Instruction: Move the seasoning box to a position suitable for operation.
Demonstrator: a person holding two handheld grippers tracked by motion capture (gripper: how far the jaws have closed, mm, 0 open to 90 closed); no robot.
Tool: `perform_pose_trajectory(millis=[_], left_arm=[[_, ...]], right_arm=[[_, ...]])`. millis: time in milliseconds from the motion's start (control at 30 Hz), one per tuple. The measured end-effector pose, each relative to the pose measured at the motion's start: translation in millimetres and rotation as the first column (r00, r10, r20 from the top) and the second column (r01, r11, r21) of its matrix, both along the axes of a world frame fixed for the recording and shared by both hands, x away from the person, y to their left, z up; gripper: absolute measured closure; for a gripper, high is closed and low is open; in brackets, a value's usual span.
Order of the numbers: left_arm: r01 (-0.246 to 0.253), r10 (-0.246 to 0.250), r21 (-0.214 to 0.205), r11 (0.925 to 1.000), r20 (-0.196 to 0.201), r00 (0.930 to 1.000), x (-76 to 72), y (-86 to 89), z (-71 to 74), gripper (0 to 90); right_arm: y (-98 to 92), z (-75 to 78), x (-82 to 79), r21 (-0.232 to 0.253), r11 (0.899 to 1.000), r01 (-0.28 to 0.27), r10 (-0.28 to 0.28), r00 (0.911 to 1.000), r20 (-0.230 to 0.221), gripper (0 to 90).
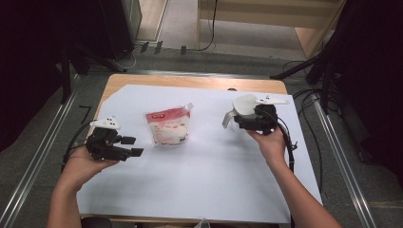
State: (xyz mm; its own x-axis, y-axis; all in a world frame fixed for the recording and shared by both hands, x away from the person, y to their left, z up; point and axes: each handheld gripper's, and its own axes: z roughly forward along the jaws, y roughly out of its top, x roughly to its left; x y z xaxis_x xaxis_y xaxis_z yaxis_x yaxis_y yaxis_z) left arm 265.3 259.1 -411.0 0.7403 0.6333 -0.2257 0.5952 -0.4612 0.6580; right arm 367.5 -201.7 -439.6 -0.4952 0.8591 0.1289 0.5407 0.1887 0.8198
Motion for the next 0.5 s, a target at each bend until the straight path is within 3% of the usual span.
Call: perform_pose_trajectory(millis=[33,133,167,267,367,500], left_arm=[[0.028,-0.028,0.008,0.9996,-0.009,0.9996,-1.4,-5.1,-2.5,42.2],[0.043,-0.043,0.013,0.9990,0.007,0.9991,-0.2,-14.3,-0.6,42.2],[0.052,-0.052,-0.005,0.9986,0.010,0.9986,1.3,-19.1,0.7,42.3],[0.083,-0.086,-0.056,0.9950,-0.043,0.9954,10.6,-29.8,4.6,45.5],[0.095,-0.096,-0.051,0.9942,-0.026,0.9950,13.3,-39.0,7.5,47.1],[0.165,-0.165,-0.008,0.9862,0.023,0.9860,13.3,-64.3,20.4,45.9]], right_arm=[[-0.8,2.5,-7.5,-0.005,0.999,-0.033,0.033,0.9994,0.000,14.0],[-0.2,6.4,-17.6,-0.015,0.997,-0.071,0.071,0.9974,0.011,14.0],[-0.6,7.5,-20.2,-0.016,0.997,-0.080,0.080,0.9966,0.016,14.0],[-2.9,11.4,-31.7,0.000,0.994,-0.109,0.109,0.9936,0.028,14.0],[-6.9,12.1,-42.1,0.005,0.992,-0.126,0.126,0.9916,0.029,14.0],[-14.2,8.0,-57.2,-0.012,0.990,-0.144,0.144,0.9881,0.054,14.0]])
